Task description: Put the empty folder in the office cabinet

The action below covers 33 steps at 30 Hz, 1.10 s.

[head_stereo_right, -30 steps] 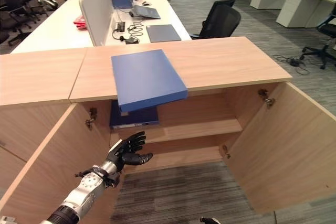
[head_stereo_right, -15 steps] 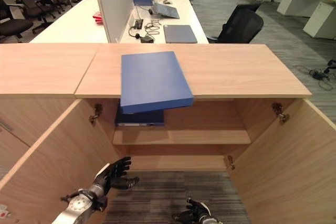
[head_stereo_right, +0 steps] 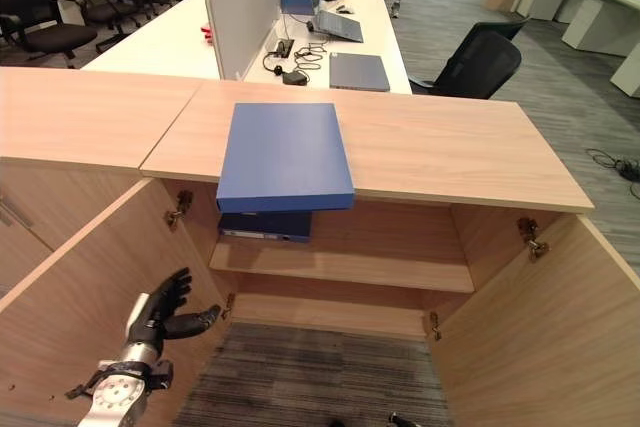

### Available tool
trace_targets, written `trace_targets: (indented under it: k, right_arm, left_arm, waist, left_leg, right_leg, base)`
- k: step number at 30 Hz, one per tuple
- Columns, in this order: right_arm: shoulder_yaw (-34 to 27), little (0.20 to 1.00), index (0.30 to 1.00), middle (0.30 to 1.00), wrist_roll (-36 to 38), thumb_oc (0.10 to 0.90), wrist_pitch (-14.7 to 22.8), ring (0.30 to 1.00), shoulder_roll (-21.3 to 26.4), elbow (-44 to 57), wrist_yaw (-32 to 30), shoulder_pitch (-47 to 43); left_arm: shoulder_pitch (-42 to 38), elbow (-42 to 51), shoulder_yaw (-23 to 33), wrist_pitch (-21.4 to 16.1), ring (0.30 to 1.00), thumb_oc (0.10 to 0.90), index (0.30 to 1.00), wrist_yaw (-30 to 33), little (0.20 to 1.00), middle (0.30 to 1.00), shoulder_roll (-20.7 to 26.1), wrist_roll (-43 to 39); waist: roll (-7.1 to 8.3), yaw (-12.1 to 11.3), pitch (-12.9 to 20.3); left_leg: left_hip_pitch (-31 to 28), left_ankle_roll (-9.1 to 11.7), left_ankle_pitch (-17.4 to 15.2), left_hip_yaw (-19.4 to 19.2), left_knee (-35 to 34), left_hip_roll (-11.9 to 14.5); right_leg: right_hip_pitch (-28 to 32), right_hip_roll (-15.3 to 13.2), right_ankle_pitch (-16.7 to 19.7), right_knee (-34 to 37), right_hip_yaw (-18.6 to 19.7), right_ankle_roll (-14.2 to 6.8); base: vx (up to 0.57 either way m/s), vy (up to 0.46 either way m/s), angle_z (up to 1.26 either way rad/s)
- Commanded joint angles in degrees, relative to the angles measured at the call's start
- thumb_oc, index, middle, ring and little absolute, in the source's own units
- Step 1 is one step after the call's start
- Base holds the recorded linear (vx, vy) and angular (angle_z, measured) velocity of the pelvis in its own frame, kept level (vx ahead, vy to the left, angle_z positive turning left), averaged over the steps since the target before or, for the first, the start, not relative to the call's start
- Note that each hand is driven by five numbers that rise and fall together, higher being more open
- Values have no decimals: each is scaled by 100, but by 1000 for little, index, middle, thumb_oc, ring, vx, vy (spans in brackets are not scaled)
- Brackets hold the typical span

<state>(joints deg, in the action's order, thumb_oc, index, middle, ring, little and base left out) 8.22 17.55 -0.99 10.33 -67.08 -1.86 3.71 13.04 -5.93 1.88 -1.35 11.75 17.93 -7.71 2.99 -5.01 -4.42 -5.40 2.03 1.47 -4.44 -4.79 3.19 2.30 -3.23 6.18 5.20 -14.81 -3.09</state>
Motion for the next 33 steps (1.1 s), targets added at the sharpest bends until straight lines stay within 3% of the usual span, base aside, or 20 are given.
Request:
trace_targets:
  k: [1,11,18,26,33]
  right_arm:
    - [265,900,900,900,242,800,246,900,-258,-373,-133,-410]
    - [491,900,900,900,212,800,394,900,-384,-849,-69,-740]
    - [613,900,900,900,81,800,424,900,-389,-923,-38,-761]
    - [660,900,900,900,33,800,395,900,-372,-1059,44,-775]
    - [614,900,900,900,-8,800,312,900,-259,-1058,224,-782]
  left_arm:
    - [-900,814,325,-1004,900,800,900,958,900,900,267,479]
    - [-2260,2053,487,-1041,900,800,900,1746,900,900,780,2269]
    - [-3140,2567,267,-1142,900,800,900,1862,900,900,1117,3109]
    - [-3696,3249,-68,-1368,900,800,900,1394,900,900,1149,2499]
    - [-3902,3185,-785,-1526,900,800,900,102,900,900,1343,1232]
  waist:
    - [-12,-56,125]
    - [-28,-76,286]
    - [-31,7,385]
    - [-50,50,462]
    - [-108,118,505]
  left_leg:
    - [201,26,-32,-280,-21,-286]
    - [115,127,-96,-238,-21,-281]
    - [90,166,-142,-238,-21,-264]
    - [36,160,-189,-255,-21,-257]
    - [13,151,-207,-241,-21,-252]
  right_leg:
    - [493,-127,-562,-20,-97,-444]
    - [571,-113,-609,-20,-170,-439]
    - [594,-97,-635,-20,-198,-439]
    - [609,-90,-645,-20,-161,-442]
    - [638,-89,-657,-20,-178,-438]
  base:
    - [13,-39,5]
    - [12,-4,5]
    - [4,-4,5]
    - [-1,-1,-1]
    - [0,0,0]
